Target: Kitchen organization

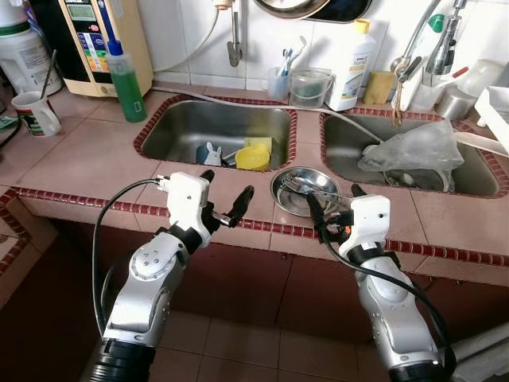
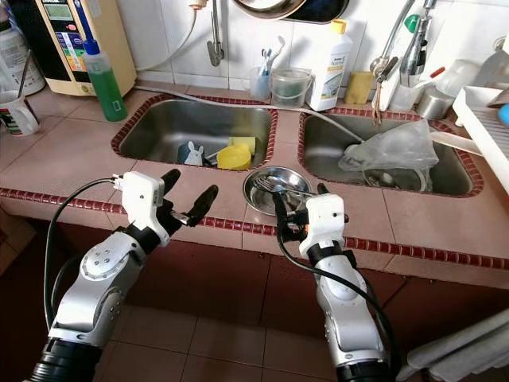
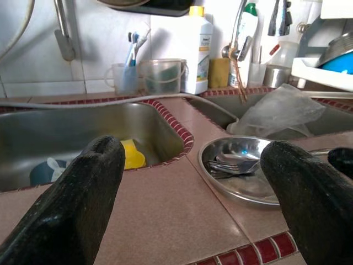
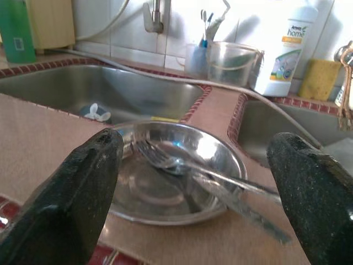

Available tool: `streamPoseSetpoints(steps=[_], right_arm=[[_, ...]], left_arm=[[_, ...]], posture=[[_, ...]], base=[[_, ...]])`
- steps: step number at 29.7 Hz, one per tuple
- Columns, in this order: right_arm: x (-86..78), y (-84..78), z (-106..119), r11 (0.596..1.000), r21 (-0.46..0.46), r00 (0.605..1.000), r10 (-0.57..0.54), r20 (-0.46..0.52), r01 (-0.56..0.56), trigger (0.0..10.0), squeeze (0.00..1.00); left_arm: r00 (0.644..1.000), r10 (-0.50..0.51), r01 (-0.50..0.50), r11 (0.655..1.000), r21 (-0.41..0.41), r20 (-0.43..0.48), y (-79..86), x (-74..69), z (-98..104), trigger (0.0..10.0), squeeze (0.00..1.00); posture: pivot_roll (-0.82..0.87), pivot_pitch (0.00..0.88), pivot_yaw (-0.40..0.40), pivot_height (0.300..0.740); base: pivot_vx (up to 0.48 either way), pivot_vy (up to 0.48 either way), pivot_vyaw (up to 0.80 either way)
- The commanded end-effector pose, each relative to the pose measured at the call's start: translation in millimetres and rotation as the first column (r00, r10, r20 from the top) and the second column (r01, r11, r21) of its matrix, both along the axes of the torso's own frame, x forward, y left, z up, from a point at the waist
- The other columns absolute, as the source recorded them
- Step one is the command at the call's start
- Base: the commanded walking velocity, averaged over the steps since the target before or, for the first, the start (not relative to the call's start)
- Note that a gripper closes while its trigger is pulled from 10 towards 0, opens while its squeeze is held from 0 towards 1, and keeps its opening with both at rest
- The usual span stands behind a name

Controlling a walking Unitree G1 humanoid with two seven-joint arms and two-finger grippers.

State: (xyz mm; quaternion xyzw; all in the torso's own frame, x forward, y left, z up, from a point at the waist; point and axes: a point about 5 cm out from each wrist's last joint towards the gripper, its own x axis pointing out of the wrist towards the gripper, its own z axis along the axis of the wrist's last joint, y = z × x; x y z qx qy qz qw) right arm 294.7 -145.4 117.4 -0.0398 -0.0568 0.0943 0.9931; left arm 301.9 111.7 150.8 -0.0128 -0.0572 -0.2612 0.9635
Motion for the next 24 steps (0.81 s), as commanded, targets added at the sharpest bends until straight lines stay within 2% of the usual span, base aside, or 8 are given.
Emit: streamPoseSetpoints(steps=[1,6,21,24], right_arm=[[-0.2,0.9,4.0,1.000,-0.004,1.000,0.006,0.019,-0.006,10.0,0.00],[0.8,1.4,4.8,1.000,-0.005,1.000,0.009,0.021,-0.008,10.0,0.00],[2.1,2.5,6.8,1.000,-0.005,1.000,0.014,0.027,-0.014,10.0,0.00],[2.1,2.7,6.7,1.000,-0.005,1.000,0.014,0.028,-0.014,10.0,0.00]], left_arm=[[0.999,-0.021,0.021,1.000,0.015,0.033,-2.9,-2.4,5.0,10.0,0.00],[0.999,-0.029,0.029,0.999,0.016,0.042,-4.3,-3.2,5.6,10.0,0.00],[0.999,-0.027,0.026,1.000,0.017,0.043,-4.7,-2.5,6.0,10.0,0.00],[0.999,-0.017,0.015,1.000,0.027,0.050,-5.3,-1.4,6.2,10.0,0.00]], posture=[[-0.08,0.000,0.000,0.740],[-0.08,0.000,-0.003,0.740],[-0.08,0.000,-0.005,0.740],[-0.08,0.000,-0.005,0.740]], base=[[0.000,0.000,0.00],[0.000,-0.225,0.00],[0.000,-0.457,0.00],[0.000,-0.110,0.00]])
